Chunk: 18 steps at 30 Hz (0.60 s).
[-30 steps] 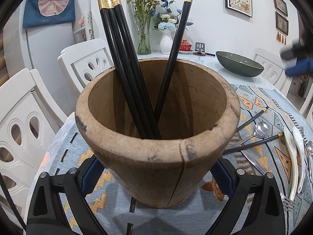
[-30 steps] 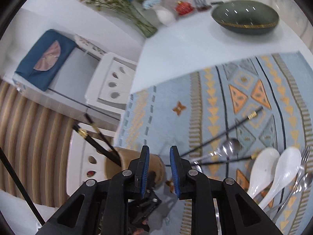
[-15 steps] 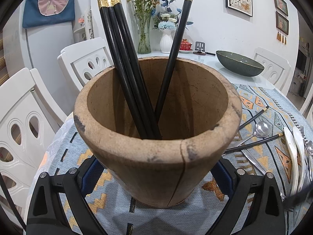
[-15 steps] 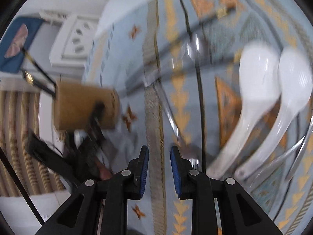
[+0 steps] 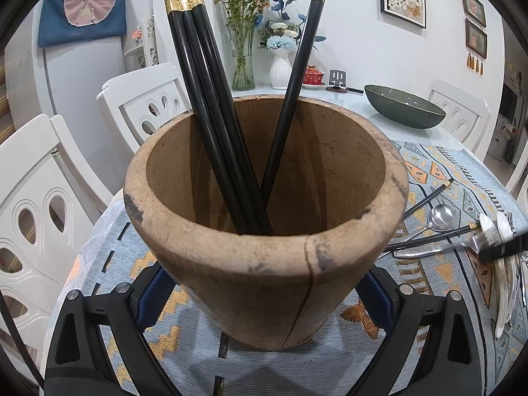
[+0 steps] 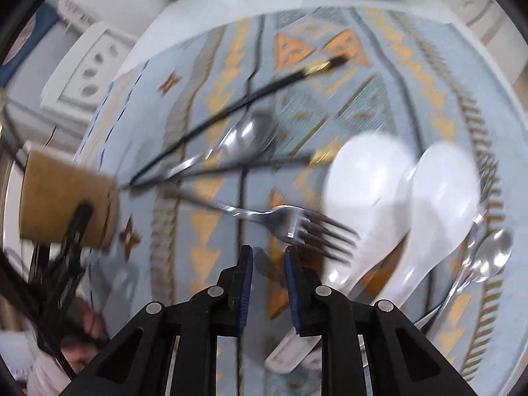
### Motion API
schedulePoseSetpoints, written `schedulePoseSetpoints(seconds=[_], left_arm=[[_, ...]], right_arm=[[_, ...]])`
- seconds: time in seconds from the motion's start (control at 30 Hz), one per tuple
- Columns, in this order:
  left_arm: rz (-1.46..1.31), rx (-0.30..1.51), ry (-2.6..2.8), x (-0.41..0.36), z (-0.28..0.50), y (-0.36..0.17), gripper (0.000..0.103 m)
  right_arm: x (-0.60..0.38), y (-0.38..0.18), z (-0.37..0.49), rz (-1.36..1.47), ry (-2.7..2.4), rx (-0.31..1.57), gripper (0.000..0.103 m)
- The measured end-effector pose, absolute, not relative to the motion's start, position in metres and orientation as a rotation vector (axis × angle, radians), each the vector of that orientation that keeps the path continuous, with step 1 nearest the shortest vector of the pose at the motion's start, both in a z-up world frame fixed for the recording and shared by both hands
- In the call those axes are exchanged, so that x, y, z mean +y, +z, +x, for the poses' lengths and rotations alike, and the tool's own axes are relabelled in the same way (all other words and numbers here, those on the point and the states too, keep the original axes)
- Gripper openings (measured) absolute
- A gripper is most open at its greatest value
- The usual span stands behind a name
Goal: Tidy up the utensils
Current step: 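Move the open right gripper back over the utensils on the cloth, then lower the right gripper onto the silver fork and close on it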
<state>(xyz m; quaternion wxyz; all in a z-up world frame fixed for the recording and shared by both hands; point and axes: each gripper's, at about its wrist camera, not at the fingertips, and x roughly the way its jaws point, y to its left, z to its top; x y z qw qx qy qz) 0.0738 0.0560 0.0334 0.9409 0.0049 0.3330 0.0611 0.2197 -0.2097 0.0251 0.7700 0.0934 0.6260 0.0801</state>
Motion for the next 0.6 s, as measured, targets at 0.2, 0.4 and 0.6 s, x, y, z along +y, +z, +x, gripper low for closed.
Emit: schedulePoseSetpoints(seconds=[0.2,0.4,0.6], left_arm=[[0.011,0.693,0.125,0.057,0.075,0.031,0.099],[0.009,0.694,0.124,0.057,0.075,0.031,0.098],[0.003,0.696,0.119,0.058,0.075,0.032,0.099]], right_arm=[[-0.205,0.04,0.232,0.321,0.293,1.329,0.021],[-0.133,0.031,0.259,0.108,0.449,1.364,0.021],[-0.091,0.016,0.27,-0.043,0.538,1.432,0.022]])
